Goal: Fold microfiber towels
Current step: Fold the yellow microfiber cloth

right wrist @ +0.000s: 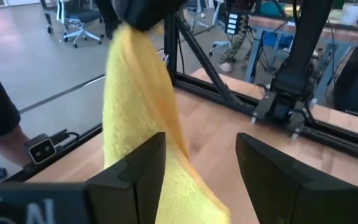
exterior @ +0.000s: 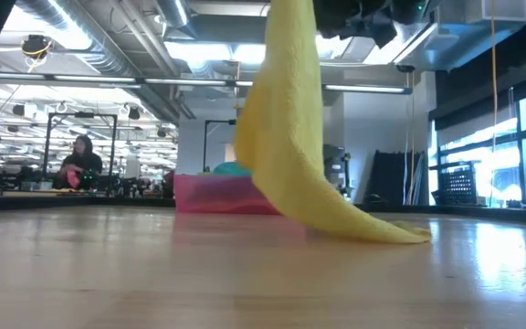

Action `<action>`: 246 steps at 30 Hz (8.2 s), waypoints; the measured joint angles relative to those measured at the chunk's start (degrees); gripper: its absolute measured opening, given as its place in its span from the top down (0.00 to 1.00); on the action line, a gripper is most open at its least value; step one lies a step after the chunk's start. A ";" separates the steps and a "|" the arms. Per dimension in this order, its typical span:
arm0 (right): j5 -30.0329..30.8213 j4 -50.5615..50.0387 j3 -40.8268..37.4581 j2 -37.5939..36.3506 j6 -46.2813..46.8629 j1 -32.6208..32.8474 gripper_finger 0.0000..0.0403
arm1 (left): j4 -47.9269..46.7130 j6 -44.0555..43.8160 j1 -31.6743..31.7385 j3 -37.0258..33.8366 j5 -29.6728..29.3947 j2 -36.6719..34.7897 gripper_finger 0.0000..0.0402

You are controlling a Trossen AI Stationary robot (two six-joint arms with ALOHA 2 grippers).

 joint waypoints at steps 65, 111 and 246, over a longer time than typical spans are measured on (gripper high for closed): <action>10.70 -1.21 13.58 0.31 23.05 5.87 0.51 | 1.16 -8.58 -9.42 -1.16 12.05 -10.64 1.00; 3.28 -9.52 -5.00 4.94 16.51 9.44 0.51 | 14.34 -6.47 -12.25 -30.06 9.61 -10.62 1.00; 6.03 -44.94 23.25 -9.51 32.69 21.33 0.98 | 32.65 6.68 -2.26 -29.90 4.07 -18.66 0.75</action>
